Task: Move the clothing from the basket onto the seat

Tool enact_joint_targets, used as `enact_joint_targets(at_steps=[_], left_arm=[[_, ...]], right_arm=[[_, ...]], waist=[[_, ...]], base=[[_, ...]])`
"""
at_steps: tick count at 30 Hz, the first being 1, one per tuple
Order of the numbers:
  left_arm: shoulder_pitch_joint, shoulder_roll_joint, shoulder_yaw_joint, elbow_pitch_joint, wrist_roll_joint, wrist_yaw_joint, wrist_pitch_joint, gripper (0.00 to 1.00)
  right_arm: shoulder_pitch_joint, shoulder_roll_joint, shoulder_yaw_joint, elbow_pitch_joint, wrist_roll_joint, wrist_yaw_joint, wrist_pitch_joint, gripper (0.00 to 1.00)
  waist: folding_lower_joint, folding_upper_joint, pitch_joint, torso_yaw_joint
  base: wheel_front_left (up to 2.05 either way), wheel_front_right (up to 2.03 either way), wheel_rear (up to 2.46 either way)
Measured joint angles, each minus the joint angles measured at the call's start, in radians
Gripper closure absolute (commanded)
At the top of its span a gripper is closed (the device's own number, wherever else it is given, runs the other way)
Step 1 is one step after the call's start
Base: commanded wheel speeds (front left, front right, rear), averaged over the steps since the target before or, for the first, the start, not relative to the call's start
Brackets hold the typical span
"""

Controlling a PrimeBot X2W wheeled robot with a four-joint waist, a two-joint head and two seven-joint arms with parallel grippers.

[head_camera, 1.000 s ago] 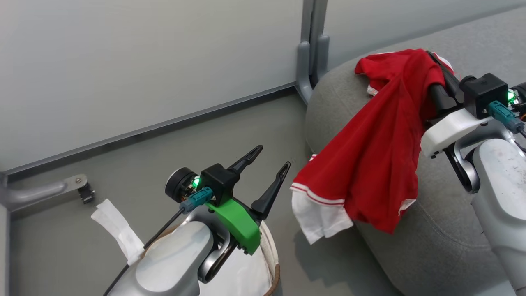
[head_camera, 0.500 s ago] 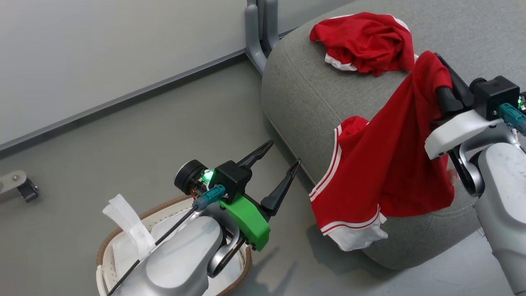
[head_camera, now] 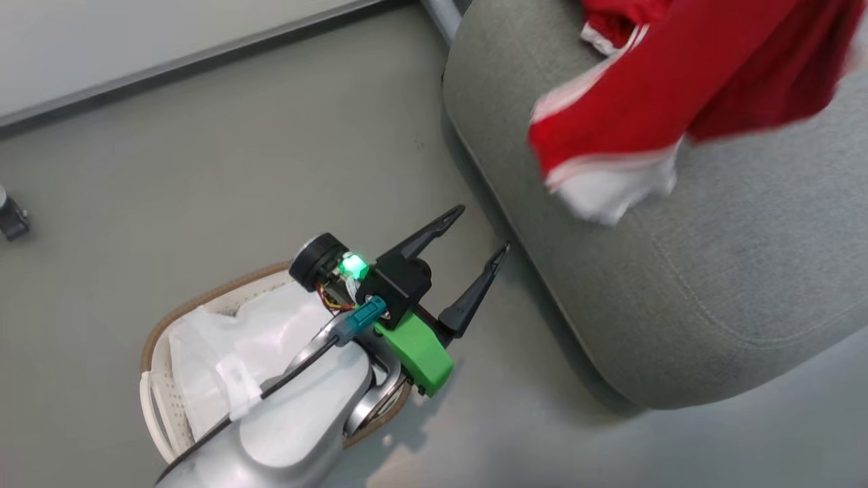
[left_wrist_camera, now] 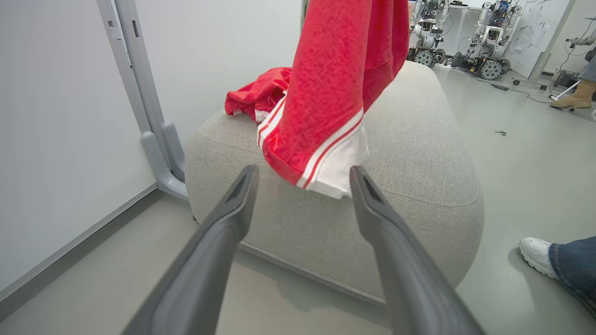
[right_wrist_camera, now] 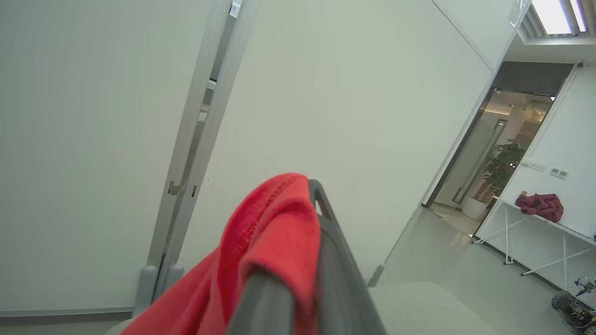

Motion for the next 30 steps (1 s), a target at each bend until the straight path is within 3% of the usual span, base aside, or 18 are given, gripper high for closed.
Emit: enact_joint_targets(at_steps=[5,12,20,30], left_arm=[[-0.036,0.016,-0.004,-0.054,0.036,0.02,0.009,0.0],[-0.064,0.035,-0.017,-0.099,0.06,0.029,0.027,0.0],[-0.103,0.049,-0.031,-0.144,0.084,0.032,0.054,0.0],[-0.109,0.085,-0.035,-0.187,0.094,0.046,0.089,0.0]], right_arm=[[-0.182,-0.122,-0.066,0.064,-0.055,0.0,0.065,1.0],[-0.27,-0.195,-0.171,0.137,-0.135,0.0,0.104,1.0],[-0.164,-0.129,-0.318,0.274,-0.225,0.0,0.024,1.0],[-0.078,-0.005,-0.404,0.428,-0.32,0.0,-0.069,1.0]], waist=[[0.0,0.0,0.068,0.04],[0.0,0.0,0.167,0.106],[0.0001,0.0,0.275,0.172],[0.0002,0.0,0.358,0.208]], base=[[0.0,0.0,0.0],[0.0,0.0,0.0],[0.0,0.0,0.0],[0.0,0.0,0.0]])
